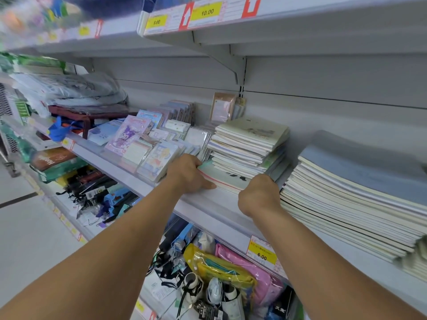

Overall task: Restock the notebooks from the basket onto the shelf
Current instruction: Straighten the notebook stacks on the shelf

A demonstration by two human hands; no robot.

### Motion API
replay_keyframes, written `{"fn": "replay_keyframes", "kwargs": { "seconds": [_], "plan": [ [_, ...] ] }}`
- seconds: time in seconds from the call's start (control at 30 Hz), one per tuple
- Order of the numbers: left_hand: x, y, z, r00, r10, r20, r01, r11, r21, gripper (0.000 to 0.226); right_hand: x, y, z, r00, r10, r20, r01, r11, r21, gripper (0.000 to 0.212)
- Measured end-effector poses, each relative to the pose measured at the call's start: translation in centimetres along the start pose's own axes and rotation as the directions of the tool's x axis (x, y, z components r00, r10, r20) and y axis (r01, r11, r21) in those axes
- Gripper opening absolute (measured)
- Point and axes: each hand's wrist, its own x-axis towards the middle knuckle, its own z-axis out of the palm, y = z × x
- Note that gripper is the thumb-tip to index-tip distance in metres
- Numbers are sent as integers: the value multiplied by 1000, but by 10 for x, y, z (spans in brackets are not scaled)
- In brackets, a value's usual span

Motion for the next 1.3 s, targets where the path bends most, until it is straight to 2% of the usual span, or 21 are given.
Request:
{"fn": "replay_keyframes", "kwargs": {
  "seconds": [0.13, 0.2, 0.23, 0.3, 0.47, 0.5, 0.6, 0.67, 0.8, 0.87, 0.97, 1.03, 1.07, 1.13, 1.23, 1.3],
  "plan": [
    [10, -5, 1, 999, 3, 34, 2, 992, -129, 67, -3, 5, -1, 999, -24, -23, 24, 1000, -17, 28],
    [16, -8, -1, 999, -11, 50, 20, 982, -188, 66, -4, 4, -3, 1000, -13, -20, 13, 1000, 22, 12],
    [19, -8, -1, 998, -20, 56, 31, 977, -212, 65, -4, 4, -2, 999, -1, -37, 2, 1000, 19, 11],
    [23, -9, -2, 997, -25, 67, 40, 972, -233, 63, -6, 1, -2, 999, 6, -38, -6, 1000, -10, 36],
    [27, -10, -3, 994, -15, 106, 41, 966, -255, 55, 0, -2, 2, 987, 65, -147, -52, 994, 94, 80],
    [28, -11, -2, 994, -14, 109, 43, 962, -270, 57, 0, -2, 3, 985, 79, -151, -63, 992, 110, 81],
    [26, -14, -1, 993, -2, 119, 38, 954, -297, 60, -2, 1, 2, 982, 114, -154, -83, 977, 196, 59],
    [25, -17, -1, 993, 23, 118, 17, 945, -326, 58, -2, 1, -1, 986, 103, -130, -77, 979, 189, 50],
    [23, -19, -1, 995, 16, 98, 25, 917, -399, 42, -4, -3, -2, 990, 134, -39, -116, 945, 306, 47],
    [21, -19, 0, 997, -1, 73, 32, 906, -422, 35, -4, -3, 1, 985, 163, -63, -133, 933, 335, 41],
    [19, -19, 2, 999, 7, 40, 11, 901, -433, 34, -6, -1, 3, 982, 166, -91, -124, 928, 351, 52],
    [19, -19, 1, 999, 16, 44, 6, 893, -450, 36, -5, 1, 2, 983, 143, -117, -96, 936, 338, 50],
    [19, -18, 1, 999, 17, 47, 7, 890, -456, 37, -9, -1, -2, 987, 125, -103, -84, 939, 333, 42],
    [18, -17, -1, 999, 12, 47, 11, 892, -452, 37, -10, -2, -7, 990, 103, -100, -62, 934, 351, 6],
    [15, -16, -1, 1000, 0, 25, 11, 892, -452, 36, -12, -2, -7, 988, 124, -90, -72, 895, 439, 32],
    [13, -15, -2, 1000, -9, 12, 14, 889, -458, 33, -19, -3, -9, 986, 157, -61, -111, 878, 465, 36]
  ]
}}
